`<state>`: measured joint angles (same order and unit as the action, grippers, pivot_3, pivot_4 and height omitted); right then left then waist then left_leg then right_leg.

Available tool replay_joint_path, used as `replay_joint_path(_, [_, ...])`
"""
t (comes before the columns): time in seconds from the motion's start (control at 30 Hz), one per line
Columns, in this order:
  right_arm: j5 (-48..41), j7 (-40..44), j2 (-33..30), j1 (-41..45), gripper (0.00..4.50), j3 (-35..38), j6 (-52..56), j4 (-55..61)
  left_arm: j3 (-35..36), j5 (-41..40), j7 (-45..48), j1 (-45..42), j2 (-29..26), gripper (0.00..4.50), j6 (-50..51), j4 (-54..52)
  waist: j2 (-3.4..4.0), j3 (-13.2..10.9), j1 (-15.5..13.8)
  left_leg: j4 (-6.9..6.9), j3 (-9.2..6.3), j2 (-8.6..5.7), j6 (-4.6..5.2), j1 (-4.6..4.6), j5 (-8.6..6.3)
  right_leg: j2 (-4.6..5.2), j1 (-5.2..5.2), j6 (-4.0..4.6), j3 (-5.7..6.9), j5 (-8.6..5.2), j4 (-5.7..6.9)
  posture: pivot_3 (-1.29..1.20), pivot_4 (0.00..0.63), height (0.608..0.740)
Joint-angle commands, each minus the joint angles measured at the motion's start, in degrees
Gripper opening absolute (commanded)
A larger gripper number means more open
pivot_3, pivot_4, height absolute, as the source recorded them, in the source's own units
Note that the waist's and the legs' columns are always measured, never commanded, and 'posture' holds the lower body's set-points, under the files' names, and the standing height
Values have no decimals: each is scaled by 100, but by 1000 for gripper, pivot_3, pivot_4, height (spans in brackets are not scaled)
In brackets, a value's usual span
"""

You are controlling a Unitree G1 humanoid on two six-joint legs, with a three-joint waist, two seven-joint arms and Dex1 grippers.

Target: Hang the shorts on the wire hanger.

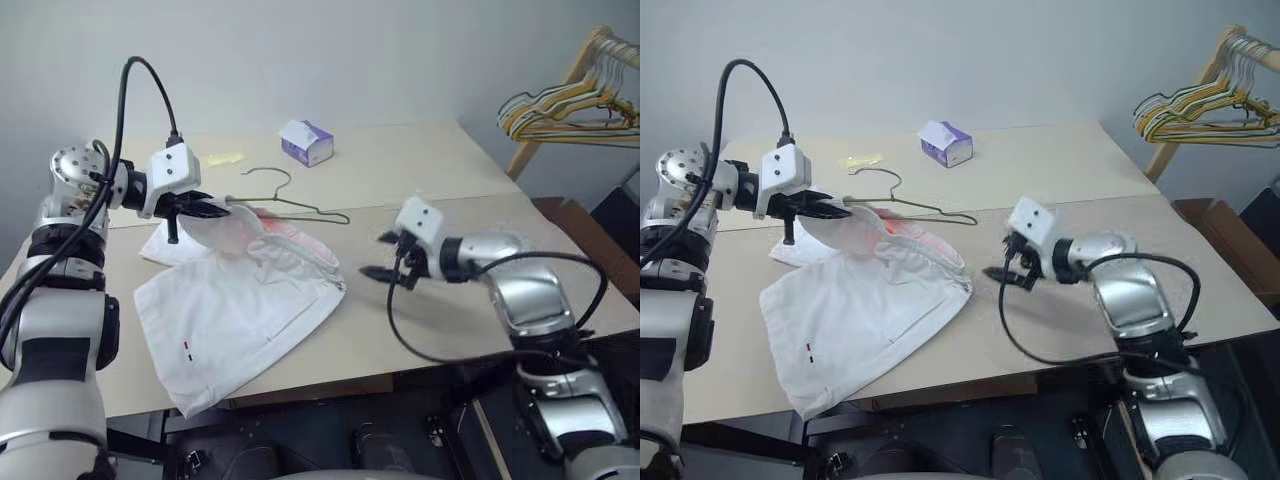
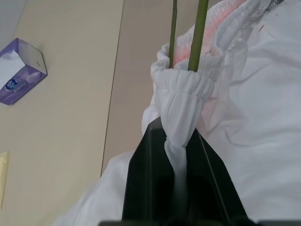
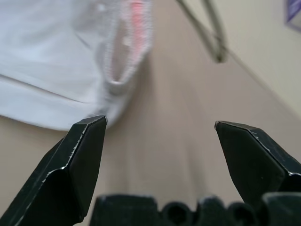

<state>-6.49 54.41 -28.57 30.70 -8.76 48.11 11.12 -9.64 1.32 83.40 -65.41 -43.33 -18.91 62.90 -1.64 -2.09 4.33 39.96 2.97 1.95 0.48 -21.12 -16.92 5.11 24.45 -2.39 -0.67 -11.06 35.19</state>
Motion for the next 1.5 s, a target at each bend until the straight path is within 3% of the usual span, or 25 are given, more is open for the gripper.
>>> replay_joint_path(0.03, [-235,-449,399,-172,4299,-59,256,222,216,-63,9,-247,-61,0,-83,-71,0,0,4,2,0,0,0,1,0,0,0,0,-1,0,-1,-60,0,740])
replay_joint_path(0.2, [-82,-1192,1046,-196,4299,-204,-83,-578,249,-23,13,-220,-58,0,-88,-94,0,0,-11,13,-1,-1,0,2,0,2,2,0,0,1,1,-48,0,740])
replay_joint_path(0.3, [-99,-1383,1252,-112,3731,-196,-349,-1015,274,-29,37,-185,-59,0,-71,-144,0,0,-22,17,-1,-1,0,2,0,2,0,-1,-1,2,2,-43,0,740])
replay_joint_path(0.63, [-70,-1626,1387,-65,140,-263,-824,-1447,503,-255,463,-41,-131,0,-4,-264,0,0,-17,15,-4,-1,4,-5,-2,1,0,-5,0,3,15,-25,0,740])
replay_joint_path(0.67, [-92,-1666,1406,-46,22,-227,-819,-1498,559,-334,613,-11,-148,0,1,-276,0,0,-17,15,-4,-1,4,-5,-2,1,1,-5,0,3,14,-25,0,740])
replay_joint_path(0.83, [-209,-1867,1411,227,22,101,-742,-1906,583,-959,910,159,-281,0,111,-540,0,0,-11,16,-4,-1,4,-4,-2,1,0,-5,-2,3,18,-17,0,740])
replay_joint_path(1.07, [-327,-1447,836,559,22,250,-923,-2237,-244,-1897,910,563,-893,0,305,-1275,0,0,-18,18,-6,0,6,-2,-4,2,0,-5,-4,3,23,-11,0,740])
replay_joint_path(1.3, [-414,-1215,471,651,22,292,-1065,-2167,-328,-1800,910,522,-915,0,211,-1040,0,0,-34,19,-5,-1,7,-3,-4,2,0,-5,-3,3,23,-12,0,740])
replay_joint_path(1.5, [-329,-1120,226,536,22,188,-1262,-1832,-240,-1190,857,426,-797,0,25,-715,0,0,-34,18,-4,-1,7,-2,-4,1,0,-5,-3,3,22,-16,0,740])
